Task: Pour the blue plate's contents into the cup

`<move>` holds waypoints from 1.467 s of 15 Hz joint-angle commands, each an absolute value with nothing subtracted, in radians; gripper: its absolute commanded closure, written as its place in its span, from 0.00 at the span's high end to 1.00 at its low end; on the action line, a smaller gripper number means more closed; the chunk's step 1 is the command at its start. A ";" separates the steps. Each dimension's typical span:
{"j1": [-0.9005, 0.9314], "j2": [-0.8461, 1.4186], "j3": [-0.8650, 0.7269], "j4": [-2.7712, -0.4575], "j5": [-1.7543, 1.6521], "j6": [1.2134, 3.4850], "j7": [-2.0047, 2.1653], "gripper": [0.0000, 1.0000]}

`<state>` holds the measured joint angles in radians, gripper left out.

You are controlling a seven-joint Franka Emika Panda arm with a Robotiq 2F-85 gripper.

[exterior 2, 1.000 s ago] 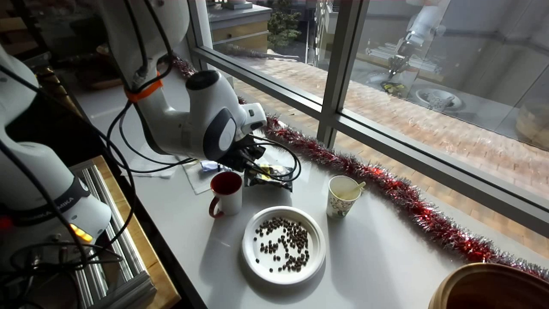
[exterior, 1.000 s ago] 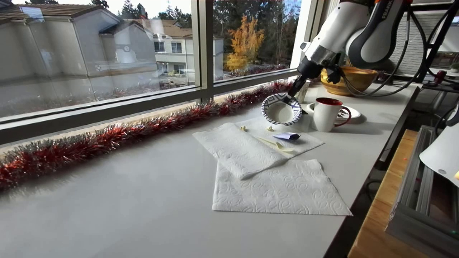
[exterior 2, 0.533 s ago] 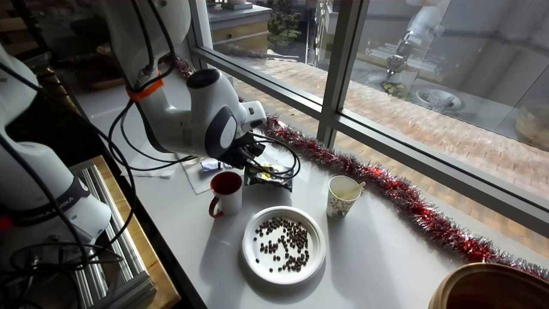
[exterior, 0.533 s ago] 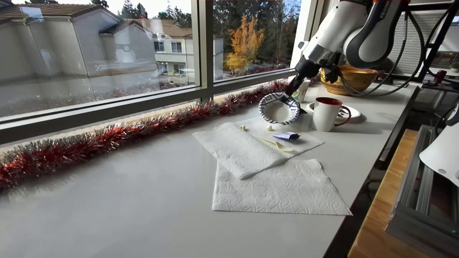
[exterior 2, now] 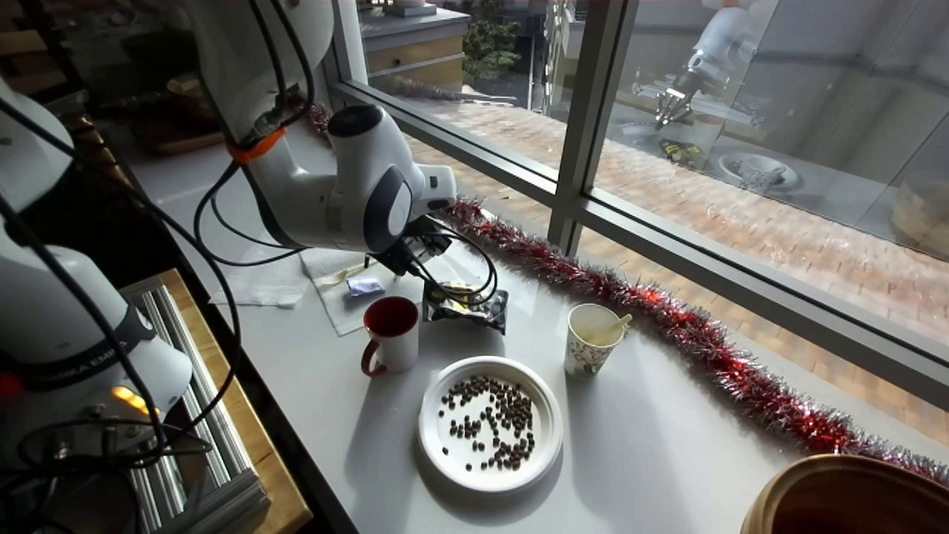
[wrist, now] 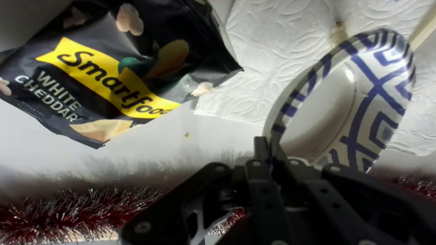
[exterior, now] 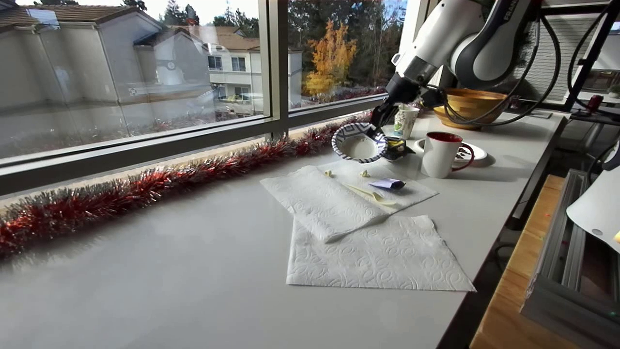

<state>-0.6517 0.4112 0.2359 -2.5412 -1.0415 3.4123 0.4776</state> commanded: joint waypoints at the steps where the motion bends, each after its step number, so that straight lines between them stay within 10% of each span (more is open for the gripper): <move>1: -0.792 0.492 0.391 -2.474 -1.037 3.341 0.624 0.02; 13: -1.219 0.803 0.838 -2.278 -0.904 3.064 0.608 0.02; 22: -1.124 0.807 0.809 -2.252 -0.402 2.986 0.170 0.02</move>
